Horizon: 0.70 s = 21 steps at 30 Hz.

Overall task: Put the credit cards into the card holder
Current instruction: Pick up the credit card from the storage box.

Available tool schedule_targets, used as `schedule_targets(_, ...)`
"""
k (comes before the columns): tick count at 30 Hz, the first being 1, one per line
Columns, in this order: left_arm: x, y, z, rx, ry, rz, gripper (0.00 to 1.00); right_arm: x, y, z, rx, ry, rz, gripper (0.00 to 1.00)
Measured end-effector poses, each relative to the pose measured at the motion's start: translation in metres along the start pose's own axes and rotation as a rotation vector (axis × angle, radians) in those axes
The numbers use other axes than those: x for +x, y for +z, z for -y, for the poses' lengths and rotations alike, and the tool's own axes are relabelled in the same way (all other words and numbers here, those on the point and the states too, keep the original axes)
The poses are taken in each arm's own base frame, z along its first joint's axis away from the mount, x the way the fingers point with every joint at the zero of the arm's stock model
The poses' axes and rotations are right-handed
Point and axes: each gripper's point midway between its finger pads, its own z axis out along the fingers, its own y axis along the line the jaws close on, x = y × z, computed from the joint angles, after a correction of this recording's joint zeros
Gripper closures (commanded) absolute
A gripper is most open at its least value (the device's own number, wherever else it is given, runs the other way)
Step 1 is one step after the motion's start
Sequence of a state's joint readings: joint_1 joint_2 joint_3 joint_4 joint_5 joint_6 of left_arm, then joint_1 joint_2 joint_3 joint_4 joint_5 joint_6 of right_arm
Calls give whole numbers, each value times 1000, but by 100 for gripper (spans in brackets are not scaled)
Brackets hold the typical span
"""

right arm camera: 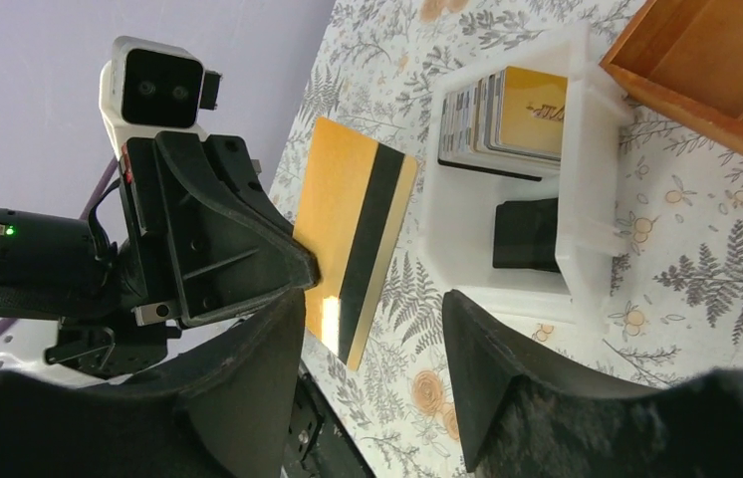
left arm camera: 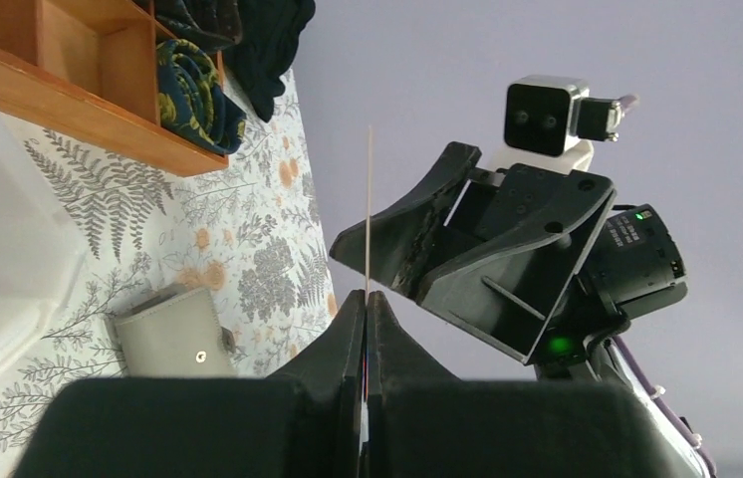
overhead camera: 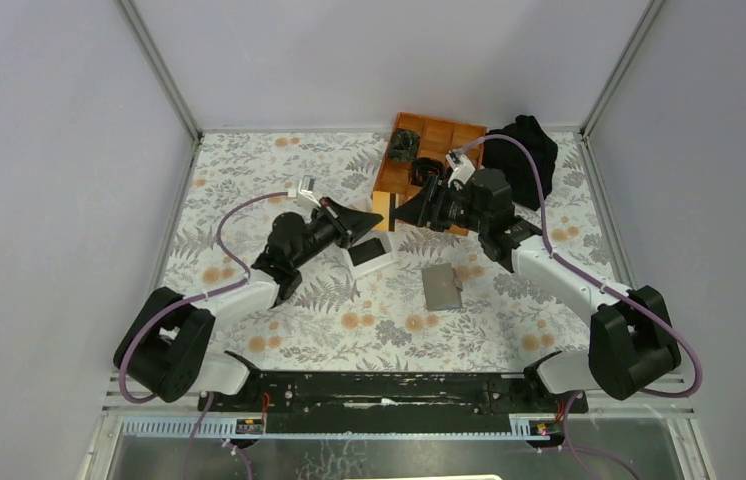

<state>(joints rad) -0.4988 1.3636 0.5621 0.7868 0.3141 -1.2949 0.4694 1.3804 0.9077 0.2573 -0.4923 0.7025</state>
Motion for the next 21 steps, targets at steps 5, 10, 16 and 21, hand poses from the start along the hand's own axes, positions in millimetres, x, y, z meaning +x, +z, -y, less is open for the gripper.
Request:
schedule_targets(5, 3, 4, 4, 28, -30, -4, 100, 5, 2, -2, -28, 27, -20, 51)
schedule_targets(10, 6, 8, 5, 44, -54, -11, 100, 5, 5, -8, -63, 46, -26, 65)
schedule_targets(16, 7, 8, 4, 60, -83, -5, 100, 5, 5, -6, -68, 76, -22, 90)
schedule_targets(21, 8, 5, -1, 58, -107, 1, 75, 7, 5, -8, -80, 99, -27, 100)
